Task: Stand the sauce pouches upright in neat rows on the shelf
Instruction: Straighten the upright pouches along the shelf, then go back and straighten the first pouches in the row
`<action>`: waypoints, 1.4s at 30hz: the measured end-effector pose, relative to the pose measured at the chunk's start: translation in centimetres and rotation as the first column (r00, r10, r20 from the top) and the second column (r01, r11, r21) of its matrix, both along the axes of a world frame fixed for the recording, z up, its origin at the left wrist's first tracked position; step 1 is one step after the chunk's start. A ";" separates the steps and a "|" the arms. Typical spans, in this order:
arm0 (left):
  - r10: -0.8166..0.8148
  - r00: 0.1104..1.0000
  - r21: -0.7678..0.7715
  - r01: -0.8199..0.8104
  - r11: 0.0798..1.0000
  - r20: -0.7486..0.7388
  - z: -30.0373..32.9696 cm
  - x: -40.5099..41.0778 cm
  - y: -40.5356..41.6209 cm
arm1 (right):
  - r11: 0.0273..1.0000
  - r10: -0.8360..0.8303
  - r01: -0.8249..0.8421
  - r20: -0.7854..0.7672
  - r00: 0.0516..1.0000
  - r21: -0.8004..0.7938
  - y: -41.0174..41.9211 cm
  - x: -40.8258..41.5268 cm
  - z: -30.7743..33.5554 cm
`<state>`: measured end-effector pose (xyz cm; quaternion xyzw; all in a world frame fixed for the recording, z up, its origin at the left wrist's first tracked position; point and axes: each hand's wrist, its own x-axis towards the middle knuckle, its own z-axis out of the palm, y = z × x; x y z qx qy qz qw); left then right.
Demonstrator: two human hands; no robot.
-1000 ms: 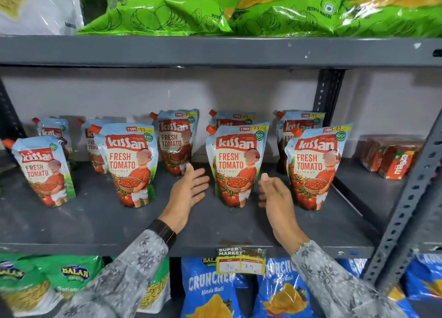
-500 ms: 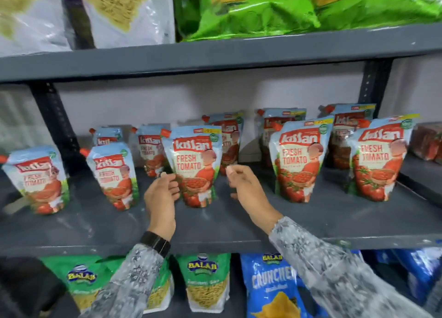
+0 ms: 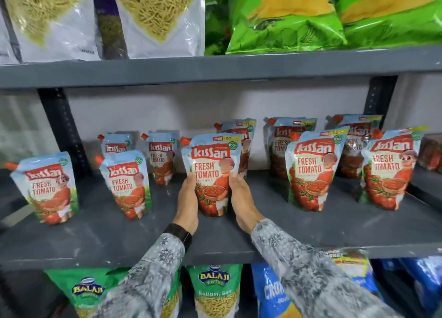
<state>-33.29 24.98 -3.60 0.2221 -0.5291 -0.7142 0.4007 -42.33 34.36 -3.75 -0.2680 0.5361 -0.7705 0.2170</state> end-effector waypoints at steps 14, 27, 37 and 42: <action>-0.134 0.990 -0.088 0.139 0.986 0.053 -0.3 -3.4 4.0 | 0.993 -0.118 0.117 0.027 0.993 0.021 4.7 -3.4 -0.4; -0.071 0.993 -0.140 0.084 0.987 0.099 -0.8 -3.1 4.5 | 0.988 -0.150 0.151 -0.035 0.988 0.020 5.0 -3.0 -1.4; -0.046 0.975 -0.227 0.097 0.969 0.217 -1.2 3.1 3.9 | 0.926 -0.374 0.376 0.044 0.926 -0.033 8.0 -0.5 -1.8; 0.095 0.985 -0.373 -0.036 0.927 0.141 -1.6 10.3 0.5 | 0.951 -0.309 0.304 -0.099 0.946 -0.062 7.2 4.4 -1.7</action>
